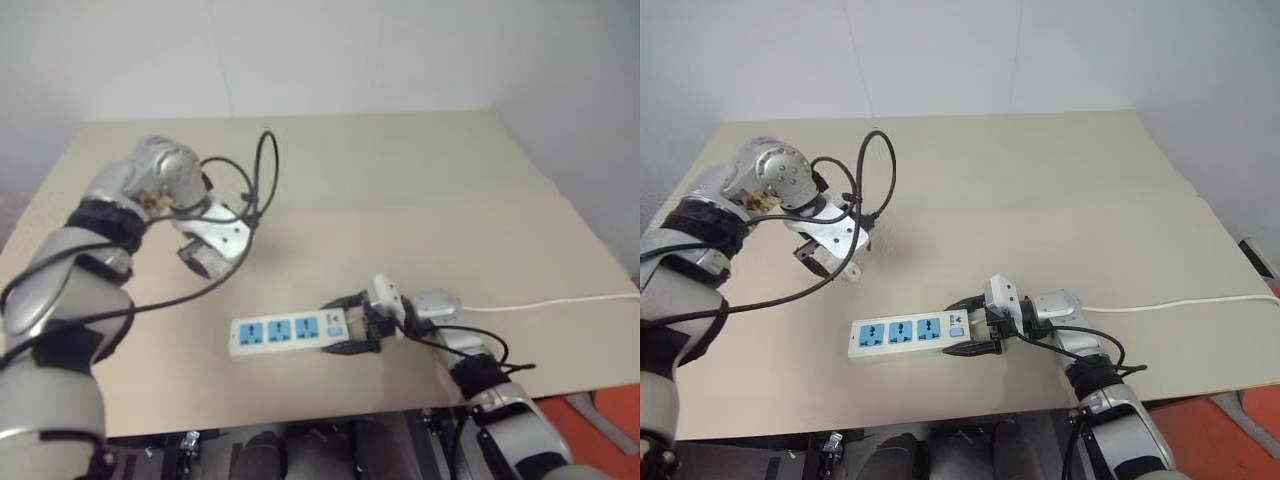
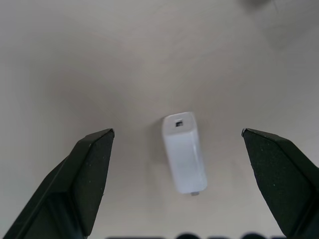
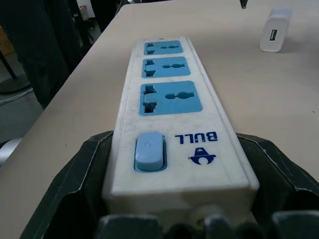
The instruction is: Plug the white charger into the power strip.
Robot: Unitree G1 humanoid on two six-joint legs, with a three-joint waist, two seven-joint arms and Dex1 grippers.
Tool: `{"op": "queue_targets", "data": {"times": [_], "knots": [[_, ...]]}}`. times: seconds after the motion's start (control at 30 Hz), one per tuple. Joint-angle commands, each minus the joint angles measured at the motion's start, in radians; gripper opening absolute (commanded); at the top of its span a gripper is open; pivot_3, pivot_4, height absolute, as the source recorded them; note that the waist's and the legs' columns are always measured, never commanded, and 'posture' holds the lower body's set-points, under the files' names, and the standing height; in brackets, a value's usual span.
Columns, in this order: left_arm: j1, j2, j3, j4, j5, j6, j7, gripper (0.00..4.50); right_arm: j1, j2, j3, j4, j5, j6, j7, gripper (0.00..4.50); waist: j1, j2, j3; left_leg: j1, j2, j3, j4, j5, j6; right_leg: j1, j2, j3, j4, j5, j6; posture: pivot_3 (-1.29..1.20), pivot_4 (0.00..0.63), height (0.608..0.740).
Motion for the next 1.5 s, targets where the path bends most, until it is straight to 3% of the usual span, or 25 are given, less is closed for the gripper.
{"op": "queue_targets", "data": {"times": [0.03, 0.4, 1.07, 1.43, 1.5], "knots": [[-0.014, -0.020, 0.020, 0.025, 0.067, -0.012, 0.011, 4.50, 0.022, -0.010, 0.016, -0.007, -0.035, 0.032, -0.027, 3.44, 0.000, 0.000, 0.000, 0.000, 0.000, 0.000, 0.000, 0.000, 0.000, 0.000, 0.000, 0.000, 0.000, 0.000, 0.000, 0.00, 0.150, 0.740], [0.013, -0.073, 0.030, 0.057, 0.197, -0.009, 0.079, 4.50, 0.036, -0.012, 0.022, -0.031, -0.043, 0.042, -0.064, 3.44, -0.003, 0.000, 0.000, 0.000, 0.000, 0.000, 0.001, 0.000, 0.000, 0.000, 0.000, 0.000, 0.001, 0.000, 0.000, 0.00, 0.150, 0.740], [0.044, -0.100, 0.048, 0.078, 0.277, 0.037, 0.134, 4.50, 0.047, -0.022, 0.029, -0.042, -0.050, 0.042, -0.088, 3.44, -0.001, 0.000, 0.000, 0.000, 0.000, 0.000, 0.002, 0.000, 0.000, 0.000, 0.000, 0.000, 0.003, 0.000, 0.000, 0.00, 0.150, 0.740], [0.059, -0.114, 0.059, 0.093, 0.298, 0.053, 0.160, 1.10, 0.046, -0.026, 0.036, -0.036, -0.059, 0.037, -0.095, 3.44, -0.002, 0.000, 0.000, 0.001, 0.000, 0.000, 0.003, 0.000, 0.000, 0.000, 0.000, 0.000, 0.004, 0.000, 0.000, 0.00, 0.150, 0.740], [0.058, -0.114, 0.057, 0.096, 0.304, 0.053, 0.165, 1.03, 0.046, -0.026, 0.037, -0.036, -0.058, 0.036, -0.096, 3.44, -0.002, 0.000, 0.000, 0.001, 0.000, 0.000, 0.003, 0.000, 0.000, 0.000, 0.000, 0.000, 0.004, 0.000, 0.000, 0.00, 0.150, 0.740]]}}
